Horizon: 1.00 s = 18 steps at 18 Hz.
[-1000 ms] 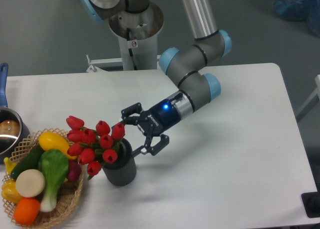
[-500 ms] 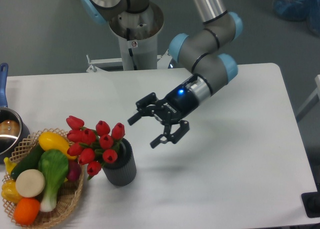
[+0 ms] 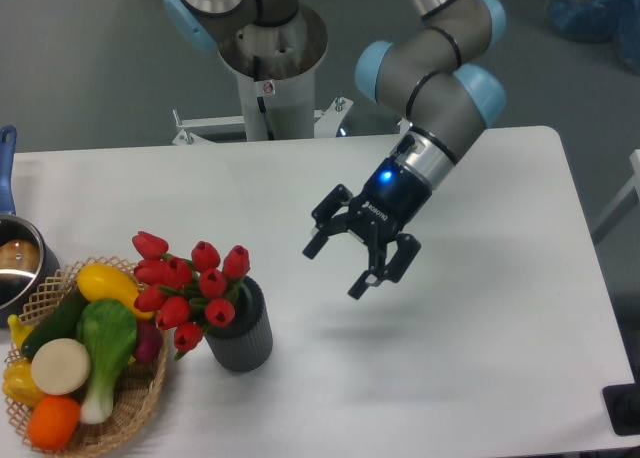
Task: Insert the flowers into the vase
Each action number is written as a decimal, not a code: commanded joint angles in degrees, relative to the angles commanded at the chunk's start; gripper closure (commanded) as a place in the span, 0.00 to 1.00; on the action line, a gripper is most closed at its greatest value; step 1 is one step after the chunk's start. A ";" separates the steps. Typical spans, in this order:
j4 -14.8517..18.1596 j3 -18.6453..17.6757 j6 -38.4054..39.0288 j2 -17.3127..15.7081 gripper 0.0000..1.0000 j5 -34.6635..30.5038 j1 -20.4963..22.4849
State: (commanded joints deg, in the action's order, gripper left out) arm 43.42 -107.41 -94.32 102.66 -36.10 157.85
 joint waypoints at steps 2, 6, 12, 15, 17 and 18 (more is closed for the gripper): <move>0.17 2.02 1.49 -1.14 0.00 -5.18 0.17; 0.44 4.49 6.24 -4.74 0.00 -17.65 -0.09; 4.21 6.24 6.95 -11.07 0.00 -36.41 0.18; 4.39 7.12 8.26 -12.57 0.00 -36.32 0.61; 4.31 7.21 11.24 -13.28 0.00 -36.06 1.05; 4.39 7.21 13.96 -13.71 0.00 -36.49 1.05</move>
State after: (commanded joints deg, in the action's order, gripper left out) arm 47.81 -100.20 -80.36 88.95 -72.59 158.91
